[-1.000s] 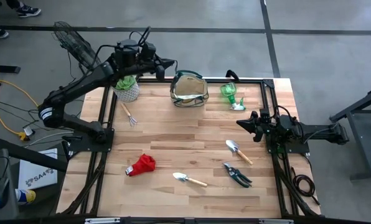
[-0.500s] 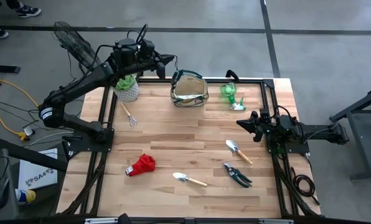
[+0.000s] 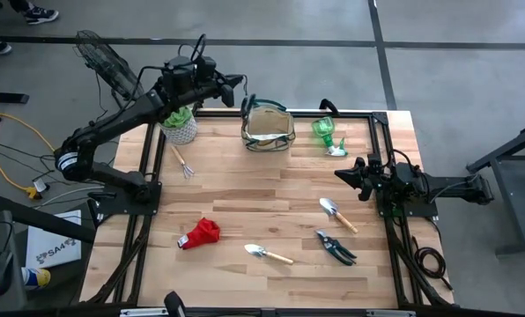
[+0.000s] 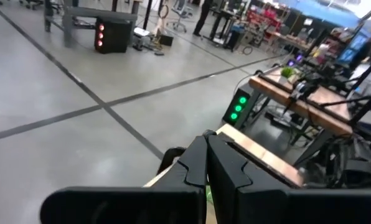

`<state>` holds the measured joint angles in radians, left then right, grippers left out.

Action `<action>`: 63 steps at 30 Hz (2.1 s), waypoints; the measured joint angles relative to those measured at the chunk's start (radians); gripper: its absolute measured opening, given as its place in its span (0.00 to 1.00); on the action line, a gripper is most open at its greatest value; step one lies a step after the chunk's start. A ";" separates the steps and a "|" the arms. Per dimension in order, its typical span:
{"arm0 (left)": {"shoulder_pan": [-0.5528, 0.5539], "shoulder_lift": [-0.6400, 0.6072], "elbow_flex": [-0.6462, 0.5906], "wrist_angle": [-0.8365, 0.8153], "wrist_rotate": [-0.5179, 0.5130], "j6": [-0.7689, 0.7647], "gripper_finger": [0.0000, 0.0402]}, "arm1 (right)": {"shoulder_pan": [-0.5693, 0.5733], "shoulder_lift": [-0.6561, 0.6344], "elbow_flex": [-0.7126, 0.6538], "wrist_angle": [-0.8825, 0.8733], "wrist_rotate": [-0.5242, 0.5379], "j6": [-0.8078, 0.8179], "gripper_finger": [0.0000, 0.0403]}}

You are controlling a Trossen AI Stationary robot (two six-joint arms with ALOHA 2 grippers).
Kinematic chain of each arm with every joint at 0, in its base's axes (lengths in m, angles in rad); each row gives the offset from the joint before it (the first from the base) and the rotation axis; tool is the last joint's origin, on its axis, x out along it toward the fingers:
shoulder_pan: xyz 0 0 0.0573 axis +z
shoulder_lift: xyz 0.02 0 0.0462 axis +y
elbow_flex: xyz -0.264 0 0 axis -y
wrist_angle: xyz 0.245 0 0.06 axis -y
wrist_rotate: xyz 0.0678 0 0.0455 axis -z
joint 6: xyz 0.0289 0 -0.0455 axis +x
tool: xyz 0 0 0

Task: Pick & Place Garden tools in Gardening bag
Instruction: Put the top shear scissors into the gardening bag

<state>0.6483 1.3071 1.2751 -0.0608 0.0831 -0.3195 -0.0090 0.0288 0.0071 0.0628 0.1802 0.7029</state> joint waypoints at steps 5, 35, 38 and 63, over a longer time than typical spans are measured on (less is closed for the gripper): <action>0.000 0.000 -0.002 0.011 0.002 -0.001 0.00 | 0.000 0.000 0.000 0.000 0.000 0.000 0.01; 0.000 0.000 -0.002 -0.026 0.087 -0.071 0.00 | 0.000 0.000 0.000 0.000 0.000 0.000 0.01; 0.000 -0.001 -0.017 -0.007 0.092 -0.074 0.00 | 0.000 0.000 0.000 0.000 0.000 0.000 0.01; 0.114 -0.037 -0.180 0.134 0.190 -0.203 0.00 | 0.000 0.000 0.000 0.000 0.000 0.000 0.01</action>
<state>0.7624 1.2697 1.0955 0.0729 0.2726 -0.5221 -0.0086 0.0288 0.0071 0.0628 0.1799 0.7029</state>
